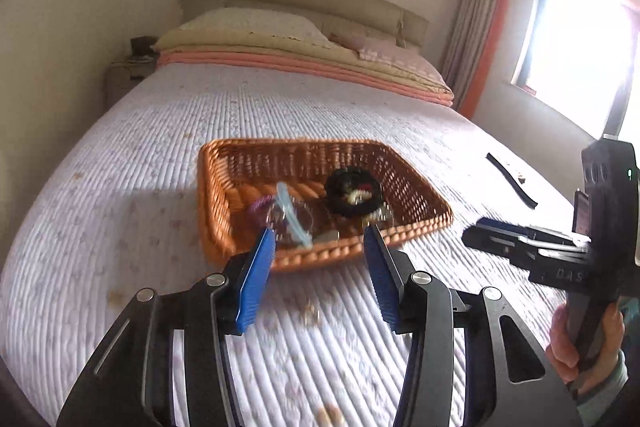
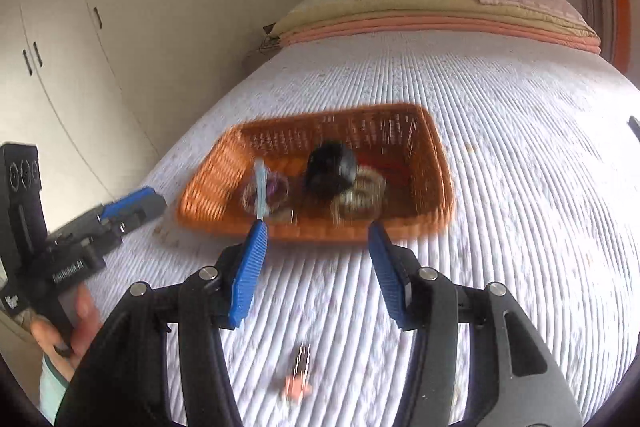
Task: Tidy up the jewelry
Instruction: 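Grasp the gold charm with the left tool while the right tool grasps the pink-star keys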
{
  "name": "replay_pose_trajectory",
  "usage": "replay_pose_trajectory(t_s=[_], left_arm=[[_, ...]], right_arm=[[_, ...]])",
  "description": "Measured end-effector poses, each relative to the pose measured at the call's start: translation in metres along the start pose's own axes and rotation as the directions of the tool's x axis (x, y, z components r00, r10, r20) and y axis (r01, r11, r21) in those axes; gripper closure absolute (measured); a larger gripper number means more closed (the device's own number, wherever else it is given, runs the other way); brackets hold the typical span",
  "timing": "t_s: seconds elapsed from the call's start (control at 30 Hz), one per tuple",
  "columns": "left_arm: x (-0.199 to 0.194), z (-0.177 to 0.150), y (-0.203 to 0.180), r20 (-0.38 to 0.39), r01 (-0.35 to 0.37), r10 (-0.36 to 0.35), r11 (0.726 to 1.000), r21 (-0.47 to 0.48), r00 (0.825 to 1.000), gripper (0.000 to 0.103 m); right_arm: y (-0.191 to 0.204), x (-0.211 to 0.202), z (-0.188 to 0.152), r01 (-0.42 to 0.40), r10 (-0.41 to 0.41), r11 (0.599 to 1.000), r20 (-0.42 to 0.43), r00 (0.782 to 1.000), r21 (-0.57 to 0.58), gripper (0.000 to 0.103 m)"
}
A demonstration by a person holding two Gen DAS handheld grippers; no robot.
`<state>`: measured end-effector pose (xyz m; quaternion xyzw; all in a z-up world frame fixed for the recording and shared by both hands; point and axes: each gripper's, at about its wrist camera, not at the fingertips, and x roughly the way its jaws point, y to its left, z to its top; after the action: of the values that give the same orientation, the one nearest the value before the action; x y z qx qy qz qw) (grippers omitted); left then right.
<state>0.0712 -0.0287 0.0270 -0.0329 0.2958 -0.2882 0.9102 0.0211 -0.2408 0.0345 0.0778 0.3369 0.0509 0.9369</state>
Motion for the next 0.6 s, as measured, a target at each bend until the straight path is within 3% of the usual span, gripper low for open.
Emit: replay_pose_trajectory(t_s=[0.13,0.27,0.47,0.53,0.6], left_arm=[[-0.014,-0.032,-0.002,-0.021,-0.055,0.055,0.998,0.005,0.998,0.058],[-0.005,-0.058,0.007,-0.084,-0.062,0.059,0.997,-0.043,0.995,0.058],[0.011,-0.075,0.013,-0.153,-0.093,0.086,0.995,-0.04,0.984,0.058],[0.014,-0.077,0.01,-0.161,-0.098,0.093,0.995,-0.023,0.983,0.058],[0.018,-0.079,0.007,-0.171,-0.104,0.102,0.995,-0.002,0.98,0.058]], right_arm=[[-0.005,-0.007,-0.053,0.0,0.001,1.0,-0.057,0.998,0.019,0.054],[-0.005,0.006,-0.091,-0.044,0.047,0.999,-0.141,0.989,0.026,0.054],[0.015,0.016,-0.105,-0.021,0.014,0.999,-0.159,0.987,-0.042,0.055],[0.02,0.022,-0.108,0.012,-0.026,0.997,-0.18,0.983,-0.08,0.064],[0.024,0.023,-0.113,0.023,-0.041,0.994,-0.172,0.984,-0.109,0.066]])
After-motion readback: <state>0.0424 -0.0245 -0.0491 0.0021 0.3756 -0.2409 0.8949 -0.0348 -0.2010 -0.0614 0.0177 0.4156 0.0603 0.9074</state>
